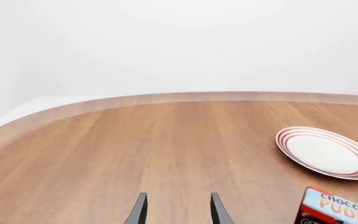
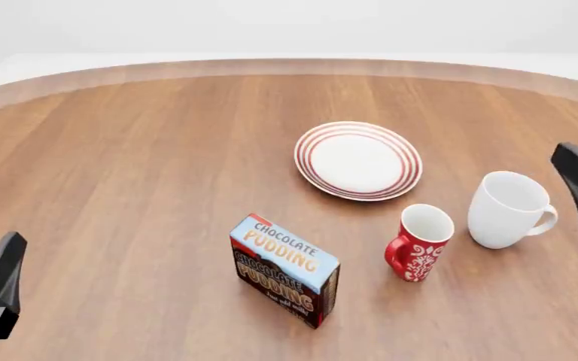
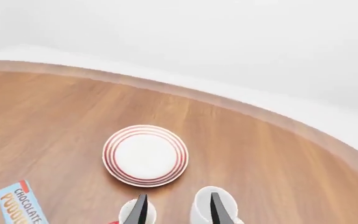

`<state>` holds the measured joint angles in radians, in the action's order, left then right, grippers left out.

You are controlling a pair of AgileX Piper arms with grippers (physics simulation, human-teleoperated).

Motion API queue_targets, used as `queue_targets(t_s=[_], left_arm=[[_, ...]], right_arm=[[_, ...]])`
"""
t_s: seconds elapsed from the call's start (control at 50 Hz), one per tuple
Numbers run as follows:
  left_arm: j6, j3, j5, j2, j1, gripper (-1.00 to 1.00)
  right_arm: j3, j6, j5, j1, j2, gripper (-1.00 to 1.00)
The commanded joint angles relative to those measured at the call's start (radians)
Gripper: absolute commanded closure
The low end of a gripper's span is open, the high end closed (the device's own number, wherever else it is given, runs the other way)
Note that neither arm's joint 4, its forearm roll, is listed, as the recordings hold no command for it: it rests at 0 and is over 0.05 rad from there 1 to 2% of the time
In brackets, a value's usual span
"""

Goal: Put the chocolate pudding to the right of the plate.

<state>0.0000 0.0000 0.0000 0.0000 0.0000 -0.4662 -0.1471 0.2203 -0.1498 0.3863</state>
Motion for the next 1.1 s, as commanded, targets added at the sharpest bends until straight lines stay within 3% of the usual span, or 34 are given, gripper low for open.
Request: queue_targets(t_s=[0.02, 0.06, 0.1, 0.12, 0.22, 0.3, 0.38, 0.46, 0.92, 1.1], left_arm=[[0.0, 0.0, 0.0, 0.0, 0.0, -1.0], [0.0, 0.0, 0.0, 0.0, 0.0, -1.0], [0.0, 0.0, 0.0, 0.0, 0.0, -1.0], [0.0, 0.0, 0.0, 0.0, 0.0, -1.0], [0.0, 0.0, 0.0, 0.0, 0.0, -1.0], [0.0, 0.0, 0.0, 0.0, 0.0, -1.0], [0.0, 0.0, 0.0, 0.0, 0.0, -1.0], [0.0, 0.0, 0.0, 0.0, 0.0, -1.0], [0.0, 0.0, 0.0, 0.0, 0.0, -1.0], [0.0, 0.0, 0.0, 0.0, 0.0, -1.0]], right_arm=[[-0.284, -0.11, 0.119, -0.164, 0.248, -1.0], [-0.314, -0.141, 0.133, -0.182, 0.27, -1.0], [-0.367, -0.102, 0.165, -0.217, 0.301, -1.0], [-0.394, -0.141, 0.181, -0.231, 0.33, -1.0], [-0.463, -0.122, 0.229, -0.288, 0.401, -1.0], [-0.498, -0.15, 0.256, -0.332, 0.441, -1.0], [-0.506, -0.228, 0.236, -0.381, 0.476, -1.0], [-0.52, -0.237, 0.251, -0.415, 0.501, -1.0], [-0.511, -0.14, 0.104, -0.624, 0.762, -1.0], [-0.508, -0.112, 0.088, -0.653, 0.83, -1.0]])
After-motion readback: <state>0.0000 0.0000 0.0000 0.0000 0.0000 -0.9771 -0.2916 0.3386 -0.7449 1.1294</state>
